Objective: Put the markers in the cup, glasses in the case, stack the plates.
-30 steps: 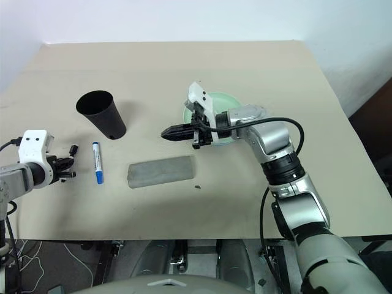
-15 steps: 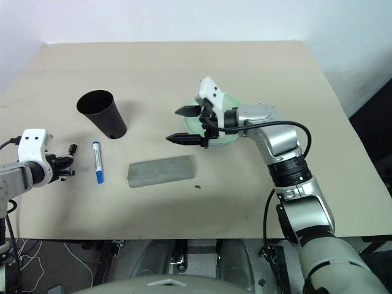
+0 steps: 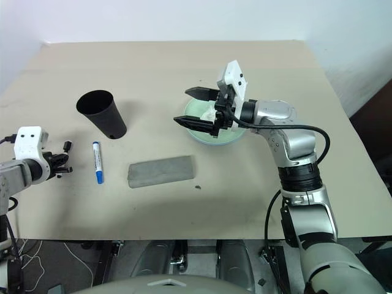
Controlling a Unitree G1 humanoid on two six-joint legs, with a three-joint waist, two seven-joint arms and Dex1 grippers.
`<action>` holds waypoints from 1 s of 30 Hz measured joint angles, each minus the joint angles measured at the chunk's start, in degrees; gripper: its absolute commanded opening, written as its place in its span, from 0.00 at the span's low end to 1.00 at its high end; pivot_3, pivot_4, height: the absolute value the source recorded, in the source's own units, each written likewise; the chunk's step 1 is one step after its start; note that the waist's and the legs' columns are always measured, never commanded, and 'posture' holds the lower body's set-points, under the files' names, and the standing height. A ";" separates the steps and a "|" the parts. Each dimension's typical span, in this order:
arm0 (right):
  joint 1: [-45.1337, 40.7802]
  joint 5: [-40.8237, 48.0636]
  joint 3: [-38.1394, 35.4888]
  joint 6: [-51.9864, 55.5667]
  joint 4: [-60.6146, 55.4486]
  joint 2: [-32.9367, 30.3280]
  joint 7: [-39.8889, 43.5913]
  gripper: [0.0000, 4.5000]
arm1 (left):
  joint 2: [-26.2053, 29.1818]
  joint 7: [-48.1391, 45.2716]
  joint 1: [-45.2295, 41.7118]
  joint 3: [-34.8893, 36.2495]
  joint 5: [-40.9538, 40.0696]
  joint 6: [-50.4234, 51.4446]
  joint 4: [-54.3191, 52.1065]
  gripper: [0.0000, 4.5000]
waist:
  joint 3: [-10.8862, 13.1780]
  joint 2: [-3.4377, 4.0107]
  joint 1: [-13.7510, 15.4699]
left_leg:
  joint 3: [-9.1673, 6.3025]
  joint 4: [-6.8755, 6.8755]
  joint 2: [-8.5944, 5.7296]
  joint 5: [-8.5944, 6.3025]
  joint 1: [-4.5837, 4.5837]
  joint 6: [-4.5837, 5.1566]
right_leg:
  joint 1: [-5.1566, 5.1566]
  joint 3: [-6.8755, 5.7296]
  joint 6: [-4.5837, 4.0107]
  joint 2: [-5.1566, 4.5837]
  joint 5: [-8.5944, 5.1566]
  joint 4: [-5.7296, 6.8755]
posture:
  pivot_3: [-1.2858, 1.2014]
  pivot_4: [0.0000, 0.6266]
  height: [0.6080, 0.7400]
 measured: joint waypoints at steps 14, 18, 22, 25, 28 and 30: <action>0.94 -1.87 0.44 -2.23 0.61 0.41 -2.40 1.00 | 1.83 1.80 -7.37 1.06 6.49 -17.54 4.27 0.00 | 0.13 -0.28 0.16 | 0.03 -0.01 -0.01 0.00 -0.14 0.01 | -0.04 -0.02 -0.02 -0.03 0.02 -0.12 | 0.52 0.24 0.55; 0.99 -0.80 0.21 -1.88 0.61 0.71 -2.71 1.00 | 1.53 1.12 -11.51 1.77 8.18 -31.99 8.98 0.00 | 0.12 -0.29 0.07 | 0.11 -0.03 -0.01 0.08 -0.28 -0.13 | -0.15 -0.03 -0.02 -0.04 0.03 -0.17 | 0.52 0.24 0.55; 1.06 0.35 -0.96 -1.85 0.60 0.78 -3.36 1.00 | -1.19 -5.09 -15.77 2.46 6.13 -47.53 11.16 0.00 | 0.09 -0.35 0.16 | 0.16 -0.03 -0.01 0.14 -0.51 -0.23 | -0.29 -0.10 -0.03 -0.06 0.06 -0.21 | 0.52 0.24 0.55; 1.28 0.35 -1.01 -2.04 0.59 0.86 -4.09 1.00 | -3.26 -10.52 -18.50 2.91 1.49 -52.04 11.30 0.00 | 0.09 -0.36 0.06 | 0.18 -0.03 -0.01 0.15 -0.52 -0.20 | -0.25 -0.13 0.05 -0.07 0.11 -0.27 | 0.52 0.24 0.55; 1.97 0.36 -1.08 -2.18 0.40 0.87 -4.80 1.00 | -4.42 -15.75 -18.78 2.83 -1.98 -54.54 11.64 0.00 | 0.09 -0.36 -0.15 | 0.22 -0.03 -0.01 0.24 -0.51 -0.06 | -0.25 -0.18 0.06 -0.05 0.12 -0.27 | 0.52 0.24 0.55; 2.39 0.43 -1.09 -2.18 0.13 0.88 -5.31 1.00 | -5.37 -17.72 -18.94 2.74 -3.81 -54.84 11.76 0.00 | 0.09 -0.36 -0.11 | 0.22 -0.02 0.00 0.26 -0.51 -0.02 | -0.23 -0.19 0.07 -0.02 0.12 -0.25 | 0.52 0.24 0.55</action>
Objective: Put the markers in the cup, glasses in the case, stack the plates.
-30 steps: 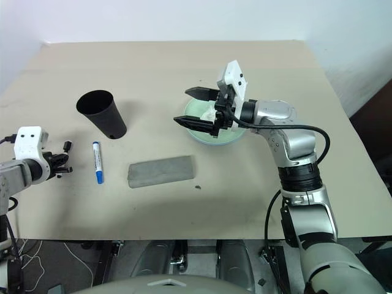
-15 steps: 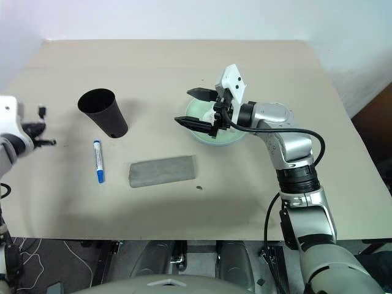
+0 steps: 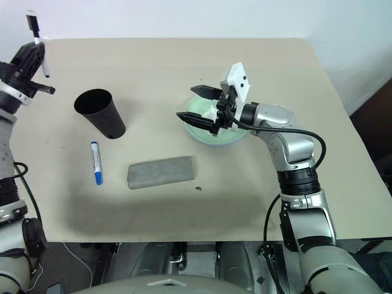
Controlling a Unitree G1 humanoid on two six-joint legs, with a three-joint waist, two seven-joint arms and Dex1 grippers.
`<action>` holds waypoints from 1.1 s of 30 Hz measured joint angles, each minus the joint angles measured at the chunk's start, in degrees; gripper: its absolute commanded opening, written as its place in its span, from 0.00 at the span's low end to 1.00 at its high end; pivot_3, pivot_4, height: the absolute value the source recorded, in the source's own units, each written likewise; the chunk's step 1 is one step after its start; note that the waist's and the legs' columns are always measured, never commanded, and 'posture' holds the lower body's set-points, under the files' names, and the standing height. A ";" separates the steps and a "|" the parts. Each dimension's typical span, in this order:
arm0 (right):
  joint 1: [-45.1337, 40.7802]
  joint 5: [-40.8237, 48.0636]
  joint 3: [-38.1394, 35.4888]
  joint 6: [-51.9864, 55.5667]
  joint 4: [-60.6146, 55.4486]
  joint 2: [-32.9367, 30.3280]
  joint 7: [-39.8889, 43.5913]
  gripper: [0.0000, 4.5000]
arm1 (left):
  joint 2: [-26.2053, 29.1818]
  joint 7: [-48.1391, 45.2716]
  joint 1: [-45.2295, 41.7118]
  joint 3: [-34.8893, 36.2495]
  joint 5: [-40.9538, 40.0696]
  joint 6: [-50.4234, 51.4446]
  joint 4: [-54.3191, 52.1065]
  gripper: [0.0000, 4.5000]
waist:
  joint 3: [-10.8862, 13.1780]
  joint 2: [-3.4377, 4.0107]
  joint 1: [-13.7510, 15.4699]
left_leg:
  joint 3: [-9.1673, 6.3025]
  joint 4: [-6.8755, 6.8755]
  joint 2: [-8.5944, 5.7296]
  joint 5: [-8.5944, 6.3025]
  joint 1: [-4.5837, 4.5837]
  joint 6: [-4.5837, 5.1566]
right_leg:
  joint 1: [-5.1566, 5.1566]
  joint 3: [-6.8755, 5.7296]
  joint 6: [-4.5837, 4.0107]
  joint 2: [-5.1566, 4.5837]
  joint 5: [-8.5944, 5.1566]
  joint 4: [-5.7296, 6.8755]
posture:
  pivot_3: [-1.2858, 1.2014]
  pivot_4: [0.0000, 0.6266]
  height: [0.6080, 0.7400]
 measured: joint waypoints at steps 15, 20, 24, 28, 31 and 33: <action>0.53 0.32 -0.20 -0.08 -0.20 -0.76 -2.62 1.00 | -4.53 -7.02 1.27 -5.22 0.89 -5.88 6.67 0.00 | 0.00 0.00 0.13 | -0.04 0.63 0.03 -0.27 0.02 0.52 | 0.32 -0.05 0.38 0.03 0.26 -0.01 | 0.52 0.24 0.55; 0.53 -0.03 -0.21 -0.23 -0.20 -1.40 -3.21 1.00 | -5.00 -8.15 2.00 -6.69 2.40 -7.35 9.10 0.00 | 0.00 0.00 0.12 | -0.02 0.62 0.04 -0.21 0.01 0.41 | 0.30 -0.05 0.38 0.02 0.27 -0.01 | 0.52 0.24 0.55; 0.53 -0.19 -0.20 -0.27 -0.20 -1.50 -3.41 1.00 | -5.40 -8.66 2.91 -7.35 2.75 -7.46 9.60 0.00 | 0.00 0.00 0.12 | -0.02 0.62 0.04 -0.19 -0.01 0.36 | 0.27 -0.04 0.38 0.01 0.27 -0.01 | 0.52 0.24 0.55; 0.54 -0.33 -0.20 -0.90 -0.19 -1.79 -3.54 1.00 | -5.40 -8.58 3.31 -7.34 2.79 -7.47 9.59 0.16 | 0.00 0.00 0.14 | -0.03 0.63 0.04 -0.26 -0.01 0.47 | 0.28 -0.03 0.37 0.01 0.27 -0.01 | 0.52 0.24 0.55; 0.55 -0.37 -0.19 -1.36 -0.19 -1.86 -3.56 1.00 | -5.40 -8.60 3.70 -7.35 2.79 -7.44 9.59 0.35 | 0.00 0.00 0.14 | -0.02 0.62 0.04 -0.25 -0.01 0.46 | 0.28 -0.02 0.37 0.01 0.27 -0.01 | 0.52 0.24 0.55; 0.54 -0.49 -0.17 -1.42 -0.18 -1.89 -3.55 1.00 | -5.40 -8.59 3.95 -7.35 2.75 -7.41 9.55 0.51 | 0.00 0.00 0.13 | -0.02 0.62 0.04 -0.24 -0.01 0.45 | 0.28 -0.02 0.37 0.01 0.27 -0.01 | 0.52 0.24 0.55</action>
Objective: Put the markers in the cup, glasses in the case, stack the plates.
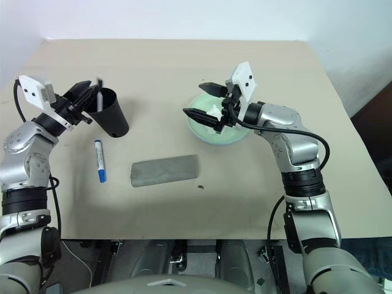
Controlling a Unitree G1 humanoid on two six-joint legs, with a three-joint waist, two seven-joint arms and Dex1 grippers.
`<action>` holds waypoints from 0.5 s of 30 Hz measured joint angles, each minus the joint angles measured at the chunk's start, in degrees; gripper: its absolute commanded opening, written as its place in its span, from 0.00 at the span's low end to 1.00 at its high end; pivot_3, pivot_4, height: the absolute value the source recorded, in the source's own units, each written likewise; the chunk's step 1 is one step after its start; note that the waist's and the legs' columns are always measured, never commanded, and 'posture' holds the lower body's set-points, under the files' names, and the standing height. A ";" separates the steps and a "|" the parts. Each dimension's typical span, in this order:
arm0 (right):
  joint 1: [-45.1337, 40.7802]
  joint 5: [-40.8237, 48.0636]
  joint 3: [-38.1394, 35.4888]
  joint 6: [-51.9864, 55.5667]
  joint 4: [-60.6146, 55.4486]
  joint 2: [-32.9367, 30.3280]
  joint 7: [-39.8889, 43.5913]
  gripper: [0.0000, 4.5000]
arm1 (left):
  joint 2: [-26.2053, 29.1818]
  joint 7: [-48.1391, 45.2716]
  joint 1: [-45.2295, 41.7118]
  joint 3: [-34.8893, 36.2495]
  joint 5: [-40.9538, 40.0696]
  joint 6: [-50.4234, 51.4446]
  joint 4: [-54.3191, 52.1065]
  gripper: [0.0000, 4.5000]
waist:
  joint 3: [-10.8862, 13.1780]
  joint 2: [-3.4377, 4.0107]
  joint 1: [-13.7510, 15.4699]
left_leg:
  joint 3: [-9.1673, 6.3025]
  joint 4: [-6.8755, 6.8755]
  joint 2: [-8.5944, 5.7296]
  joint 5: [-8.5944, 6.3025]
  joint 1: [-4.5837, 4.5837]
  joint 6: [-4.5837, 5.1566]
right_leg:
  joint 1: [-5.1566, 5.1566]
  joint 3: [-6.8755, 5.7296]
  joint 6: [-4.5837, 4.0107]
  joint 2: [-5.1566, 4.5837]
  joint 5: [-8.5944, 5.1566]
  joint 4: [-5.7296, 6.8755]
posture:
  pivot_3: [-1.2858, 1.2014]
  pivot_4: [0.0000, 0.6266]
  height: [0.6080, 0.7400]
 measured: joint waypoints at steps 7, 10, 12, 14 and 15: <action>0.00 -0.96 0.02 -0.42 0.06 -0.05 0.16 1.00 | -0.02 0.78 0.96 0.07 -0.17 0.52 -1.87 0.97 | 0.00 0.00 0.01 | 0.00 0.00 0.00 -0.02 0.00 0.02 | 0.00 0.01 0.00 -0.01 0.00 0.00 | 0.52 0.24 0.55; 0.00 -0.96 0.02 -0.51 0.06 -0.01 0.19 1.00 | 0.08 2.17 1.15 0.39 -0.91 2.66 -4.92 0.97 | 0.00 0.00 0.00 | 0.00 0.00 0.00 -0.01 0.00 0.01 | 0.00 0.01 0.00 -0.01 0.00 0.00 | 0.52 0.24 0.55; 0.00 -0.87 0.01 -0.51 0.08 0.03 0.33 1.00 | 0.82 5.36 1.33 0.63 -0.95 6.19 -7.84 0.97 | 0.00 0.00 -0.03 | -0.01 0.00 0.00 -0.01 0.00 0.01 | 0.00 0.01 0.00 -0.01 0.00 0.00 | 0.52 0.24 0.55; -0.01 -0.73 0.00 -0.49 0.12 0.07 0.59 1.00 | 2.09 10.14 1.31 1.87 -0.94 10.64 -11.63 0.97 | 0.00 0.00 -0.05 | -0.01 0.00 0.00 -0.02 0.00 0.02 | 0.00 0.01 0.00 -0.01 0.00 0.00 | 0.52 0.24 0.55; -0.03 -0.47 -0.02 -0.31 0.24 -0.05 1.22 1.00 | 2.45 12.70 1.31 2.84 -0.85 12.34 -13.75 0.97 | 0.00 0.00 -0.10 | -0.01 0.00 0.00 -0.02 0.00 0.03 | 0.00 0.01 0.00 0.00 0.00 0.00 | 0.52 0.24 0.55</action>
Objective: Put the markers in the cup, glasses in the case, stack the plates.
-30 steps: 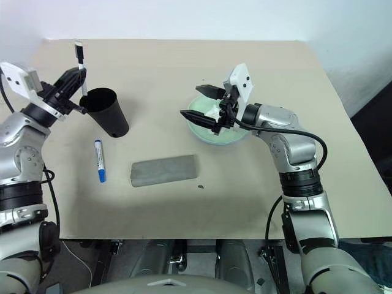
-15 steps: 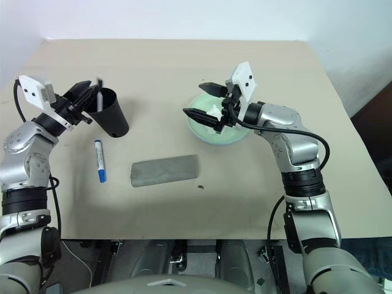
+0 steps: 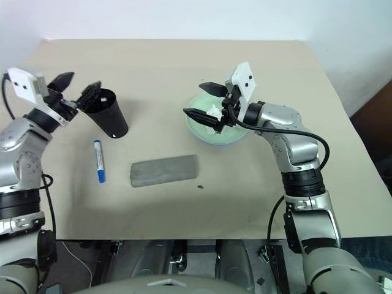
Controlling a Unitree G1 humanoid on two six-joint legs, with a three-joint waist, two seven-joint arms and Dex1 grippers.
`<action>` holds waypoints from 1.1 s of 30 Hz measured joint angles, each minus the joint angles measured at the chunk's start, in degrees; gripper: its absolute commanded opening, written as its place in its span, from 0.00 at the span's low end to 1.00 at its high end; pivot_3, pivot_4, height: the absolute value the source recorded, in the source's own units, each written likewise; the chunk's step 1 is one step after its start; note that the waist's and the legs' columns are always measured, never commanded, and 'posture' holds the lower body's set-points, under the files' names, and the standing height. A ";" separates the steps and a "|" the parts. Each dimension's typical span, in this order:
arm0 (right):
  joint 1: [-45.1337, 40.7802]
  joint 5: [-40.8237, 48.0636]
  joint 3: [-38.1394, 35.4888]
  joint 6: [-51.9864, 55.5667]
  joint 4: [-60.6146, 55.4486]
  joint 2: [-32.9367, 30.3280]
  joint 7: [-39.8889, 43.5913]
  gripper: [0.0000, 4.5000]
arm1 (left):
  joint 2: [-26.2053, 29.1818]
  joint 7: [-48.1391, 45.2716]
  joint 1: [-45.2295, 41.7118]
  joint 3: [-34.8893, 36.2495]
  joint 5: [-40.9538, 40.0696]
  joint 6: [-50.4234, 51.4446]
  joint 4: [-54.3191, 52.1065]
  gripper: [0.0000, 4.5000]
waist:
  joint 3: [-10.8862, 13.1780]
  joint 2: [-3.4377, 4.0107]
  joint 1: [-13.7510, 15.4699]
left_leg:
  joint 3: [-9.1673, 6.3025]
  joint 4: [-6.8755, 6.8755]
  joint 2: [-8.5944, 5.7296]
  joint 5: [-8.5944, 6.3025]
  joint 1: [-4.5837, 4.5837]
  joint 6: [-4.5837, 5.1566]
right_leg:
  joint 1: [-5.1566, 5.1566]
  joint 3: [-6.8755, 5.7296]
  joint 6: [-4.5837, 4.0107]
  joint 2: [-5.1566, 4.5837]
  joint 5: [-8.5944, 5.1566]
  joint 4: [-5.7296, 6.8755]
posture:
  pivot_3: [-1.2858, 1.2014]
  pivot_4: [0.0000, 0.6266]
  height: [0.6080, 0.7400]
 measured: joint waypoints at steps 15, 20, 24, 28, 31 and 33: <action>-4.23 0.62 0.08 -2.48 8.06 0.03 4.80 1.00 | -5.76 31.78 1.81 8.69 -5.26 44.91 -31.56 0.97 | 0.01 -0.06 0.17 | -0.01 0.04 0.00 0.13 0.01 -0.21 | 0.07 0.01 0.01 0.07 0.00 0.03 | 0.52 0.24 0.55; -4.35 0.30 0.16 -3.18 8.92 0.20 5.23 1.00 | -11.41 35.54 5.63 9.13 -5.40 50.28 -36.70 0.97 | 0.01 -0.06 0.16 | -0.01 0.05 0.00 0.16 0.02 -0.27 | 0.06 0.01 0.01 0.08 0.00 0.08 | 0.52 0.24 0.55; -4.55 -0.43 0.18 -3.33 8.94 0.20 5.58 1.00 | -14.79 37.78 7.04 8.92 -4.65 52.05 -40.25 0.97 | 0.00 -0.07 0.26 | -0.03 0.08 0.01 0.11 0.04 -0.40 | 0.06 0.02 0.00 0.09 0.01 0.11 | 0.52 0.24 0.55; -4.65 -0.65 0.17 -3.44 8.94 0.16 5.78 1.00 | -16.02 39.14 8.43 8.72 -2.95 52.86 -42.88 0.97 | 0.00 -0.08 0.26 | -0.03 0.08 0.01 0.10 0.07 -0.41 | 0.08 0.04 -0.01 0.08 0.02 0.12 | 0.52 0.24 0.55; -4.65 -0.88 0.16 -3.45 8.94 0.11 5.78 1.00 | -16.40 39.21 9.04 8.29 -1.89 52.88 -43.82 0.97 | 0.00 -0.08 0.29 | -0.03 0.08 0.01 0.10 0.10 -0.42 | 0.09 0.04 -0.02 0.08 0.02 0.14 | 0.52 0.24 0.55; -4.64 -0.92 0.15 -3.45 8.94 0.11 5.77 1.00 | -17.44 39.44 9.01 8.12 -1.16 52.76 -44.15 0.97 | 0.00 -0.08 0.32 | -0.03 0.08 0.01 0.10 0.12 -0.41 | 0.10 0.05 -0.04 0.08 0.03 0.15 | 0.52 0.24 0.55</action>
